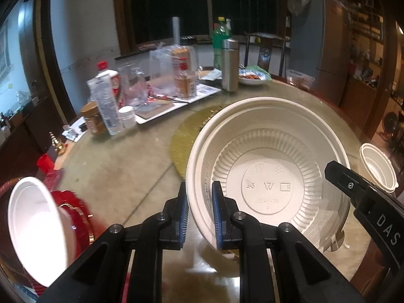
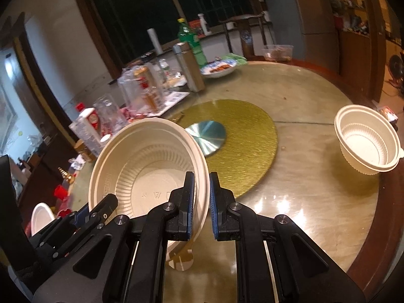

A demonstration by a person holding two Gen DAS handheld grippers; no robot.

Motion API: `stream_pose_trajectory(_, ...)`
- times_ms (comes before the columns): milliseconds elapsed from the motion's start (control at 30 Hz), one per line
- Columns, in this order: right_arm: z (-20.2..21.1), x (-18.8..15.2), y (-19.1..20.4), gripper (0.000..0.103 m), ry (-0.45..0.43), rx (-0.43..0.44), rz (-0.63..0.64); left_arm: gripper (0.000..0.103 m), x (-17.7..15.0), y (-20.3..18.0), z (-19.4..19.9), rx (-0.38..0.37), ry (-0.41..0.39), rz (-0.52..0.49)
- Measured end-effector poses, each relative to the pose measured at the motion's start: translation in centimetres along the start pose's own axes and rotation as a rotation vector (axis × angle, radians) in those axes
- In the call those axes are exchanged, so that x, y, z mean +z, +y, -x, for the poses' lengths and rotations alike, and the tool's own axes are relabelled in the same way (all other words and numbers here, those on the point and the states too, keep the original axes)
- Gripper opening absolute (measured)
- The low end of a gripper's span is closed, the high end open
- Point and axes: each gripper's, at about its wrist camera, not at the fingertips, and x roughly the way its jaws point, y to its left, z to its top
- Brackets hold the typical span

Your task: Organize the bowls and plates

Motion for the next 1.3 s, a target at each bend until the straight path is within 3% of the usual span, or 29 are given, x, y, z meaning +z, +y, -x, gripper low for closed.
stream_pose_trajectory(367, 1.5, -1.0, 7.5, 0.011, -0.015, 0.112, 0.117, 0.016, -1.0, 7.1, 3.8, 0.069, -0.055, 0.102)
stream_pose_trajectory(767, 2.5, -1.8, 12.9, 0.011, -0.027, 0.169, 0.199, 0.016, -1.7, 12.2, 6.0, 0.112, -0.091, 0.182)
stream_pose_trajectory(1300, 0.8, -3.8, 20.1, 0.011, 0.052, 0.278, 0.303, 0.016, -3.1, 18.2, 6.7, 0.252, -0.046, 0.286)
